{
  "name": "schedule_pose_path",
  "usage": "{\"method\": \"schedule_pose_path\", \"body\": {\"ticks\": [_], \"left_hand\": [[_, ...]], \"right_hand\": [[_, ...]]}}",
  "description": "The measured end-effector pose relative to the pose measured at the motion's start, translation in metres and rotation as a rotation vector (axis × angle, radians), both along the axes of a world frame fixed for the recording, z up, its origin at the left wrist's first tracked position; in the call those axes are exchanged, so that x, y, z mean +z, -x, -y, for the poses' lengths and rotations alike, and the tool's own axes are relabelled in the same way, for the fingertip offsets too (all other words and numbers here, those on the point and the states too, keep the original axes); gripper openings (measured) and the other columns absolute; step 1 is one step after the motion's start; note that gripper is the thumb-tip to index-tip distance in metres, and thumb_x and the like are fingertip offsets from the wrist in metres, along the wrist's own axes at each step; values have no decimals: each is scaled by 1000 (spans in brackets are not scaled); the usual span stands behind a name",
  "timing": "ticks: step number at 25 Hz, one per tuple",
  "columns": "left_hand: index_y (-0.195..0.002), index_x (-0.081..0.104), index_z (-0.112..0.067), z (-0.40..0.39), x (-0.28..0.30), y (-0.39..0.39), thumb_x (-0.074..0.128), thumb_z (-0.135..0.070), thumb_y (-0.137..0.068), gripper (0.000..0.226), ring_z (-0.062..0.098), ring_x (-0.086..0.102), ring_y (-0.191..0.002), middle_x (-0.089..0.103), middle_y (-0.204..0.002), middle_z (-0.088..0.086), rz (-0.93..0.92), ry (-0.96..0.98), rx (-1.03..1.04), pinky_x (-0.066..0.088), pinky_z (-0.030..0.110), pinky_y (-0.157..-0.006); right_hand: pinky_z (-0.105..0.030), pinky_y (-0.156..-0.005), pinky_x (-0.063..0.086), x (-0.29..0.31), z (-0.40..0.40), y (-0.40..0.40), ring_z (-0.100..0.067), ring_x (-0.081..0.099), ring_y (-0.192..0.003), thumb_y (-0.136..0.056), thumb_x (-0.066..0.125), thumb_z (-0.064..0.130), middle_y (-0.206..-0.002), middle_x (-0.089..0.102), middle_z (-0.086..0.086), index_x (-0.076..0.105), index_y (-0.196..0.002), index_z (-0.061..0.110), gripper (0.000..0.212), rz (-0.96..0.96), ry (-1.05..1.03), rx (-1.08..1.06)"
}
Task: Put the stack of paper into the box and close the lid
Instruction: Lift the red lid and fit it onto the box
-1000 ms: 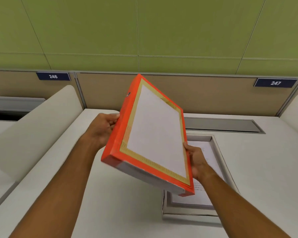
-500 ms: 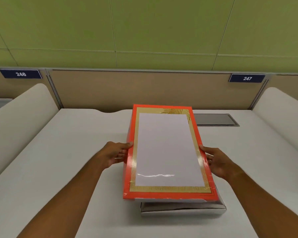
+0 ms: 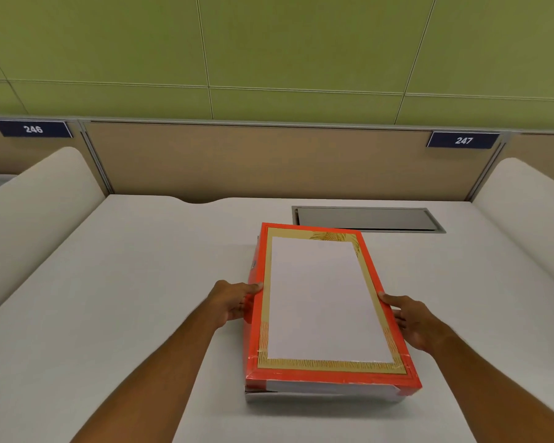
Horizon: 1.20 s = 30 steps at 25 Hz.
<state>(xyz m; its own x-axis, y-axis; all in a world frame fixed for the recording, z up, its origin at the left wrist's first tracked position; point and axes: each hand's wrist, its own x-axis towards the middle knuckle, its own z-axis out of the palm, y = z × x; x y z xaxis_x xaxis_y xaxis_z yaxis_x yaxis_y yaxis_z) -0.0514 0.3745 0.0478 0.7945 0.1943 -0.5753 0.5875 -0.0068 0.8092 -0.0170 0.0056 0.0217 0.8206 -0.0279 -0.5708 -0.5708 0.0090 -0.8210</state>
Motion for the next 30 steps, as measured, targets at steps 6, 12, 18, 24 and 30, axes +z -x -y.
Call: {"method": "schedule_pose_path", "body": {"ticks": [6,12,18,24,30], "left_hand": [[-96,68,2,-1,-3,2,83,-28,-72,42,29,75,-76,76,-87,17,-26,-1,15,62,38,-66],[-95,66,1,0,-9,2,81,-30,-75,39,29,75,-76,76,-90,17,-55,-23,33,62,38,-63],[-103,65,1,2,-5,-5,77,-27,-80,38,33,73,-88,73,-99,19,-94,-66,1,61,45,-80],[-99,69,6,2,-1,-10,74,-5,-81,22,29,75,-77,75,-91,18,-85,-134,7,62,45,-78],[-96,69,7,7,-1,-19,76,-4,-79,21,27,74,-74,74,-89,19,-62,-231,62,62,40,-74]], "right_hand": [[-47,-75,58,0,0,-2,-41,66,-94,-91,63,36,-106,67,-21,62,-114,6,38,-50,3,98],[-42,-65,57,7,-2,-8,-37,67,-88,-91,62,37,-101,67,-20,59,-115,6,39,-97,82,171],[-46,-76,59,20,-4,-18,-38,69,-92,-89,67,33,-105,69,-21,61,-110,6,35,-84,228,208],[-52,-87,58,34,-4,-27,-37,72,-91,-90,68,16,-104,72,-22,65,-108,-2,26,-87,275,257],[-49,-90,57,36,-11,-31,-38,71,-94,-87,69,5,-107,70,-26,65,-108,-11,27,-21,286,181]]}}
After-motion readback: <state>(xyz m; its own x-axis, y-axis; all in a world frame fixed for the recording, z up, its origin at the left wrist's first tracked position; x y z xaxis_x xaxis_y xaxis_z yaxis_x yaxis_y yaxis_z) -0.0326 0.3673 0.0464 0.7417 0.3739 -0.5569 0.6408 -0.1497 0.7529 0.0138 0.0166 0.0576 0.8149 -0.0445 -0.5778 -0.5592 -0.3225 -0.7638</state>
